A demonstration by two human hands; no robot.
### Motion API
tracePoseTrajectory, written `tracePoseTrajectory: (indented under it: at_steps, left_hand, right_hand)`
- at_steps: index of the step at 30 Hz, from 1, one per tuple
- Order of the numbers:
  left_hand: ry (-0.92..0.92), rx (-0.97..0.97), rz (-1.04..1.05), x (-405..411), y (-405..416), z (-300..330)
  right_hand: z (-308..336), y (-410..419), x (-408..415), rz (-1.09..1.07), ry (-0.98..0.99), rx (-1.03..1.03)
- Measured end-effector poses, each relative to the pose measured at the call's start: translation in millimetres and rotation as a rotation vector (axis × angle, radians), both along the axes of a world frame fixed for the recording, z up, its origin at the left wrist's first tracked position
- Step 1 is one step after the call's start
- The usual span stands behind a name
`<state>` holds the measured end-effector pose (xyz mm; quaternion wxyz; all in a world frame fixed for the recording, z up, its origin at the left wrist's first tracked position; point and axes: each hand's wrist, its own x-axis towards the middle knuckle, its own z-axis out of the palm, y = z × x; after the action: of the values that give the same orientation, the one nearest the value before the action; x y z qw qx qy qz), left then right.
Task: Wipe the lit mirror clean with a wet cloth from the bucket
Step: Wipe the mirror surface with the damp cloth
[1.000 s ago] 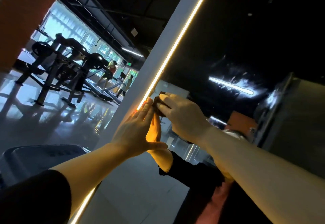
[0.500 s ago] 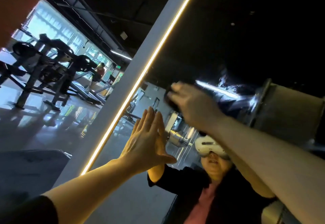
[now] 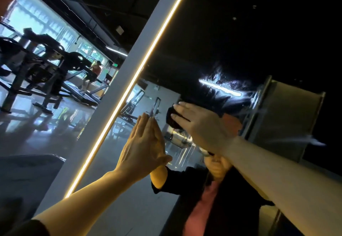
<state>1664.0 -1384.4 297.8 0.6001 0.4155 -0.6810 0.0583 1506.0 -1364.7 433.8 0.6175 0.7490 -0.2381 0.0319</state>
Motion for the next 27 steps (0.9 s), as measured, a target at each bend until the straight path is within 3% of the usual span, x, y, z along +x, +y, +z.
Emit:
tracePoseTrajectory:
  at_steps: [4, 7, 9, 11, 13, 18, 23, 27]
  left_hand:
    - [0.014, -0.041, -0.072, -12, 14, 11]
    - [0.012, -0.059, -0.094, -28, 17, 25]
    - [-0.027, -0.071, -0.060, -38, 19, 31]
    - [-0.090, -0.054, -0.007, -43, 19, 31]
    - [-0.096, -0.051, 0.000, -45, 16, 27]
    - [-0.126, -0.021, 0.024, -46, 8, 20]
    - [-0.201, -0.020, 0.102, -44, 3, 21]
    - [-0.295, -0.054, 0.207, -39, -4, 20]
  right_hand:
    - [87, 13, -12, 0.043, -0.335, -0.277]
    - [96, 15, -21, -0.001, -0.426, -0.258]
    - [63, 14, -27, 0.004, -0.349, -0.170]
    - [33, 17, -37, -0.031, -0.138, -0.059]
    - [40, 22, -43, -0.050, -0.007, -0.012]
    - [62, 25, -38, -0.014, -0.365, -0.159]
    - [7, 31, -52, -0.016, -0.041, 0.030]
    - [68, 24, -38, -0.009, -0.394, -0.191]
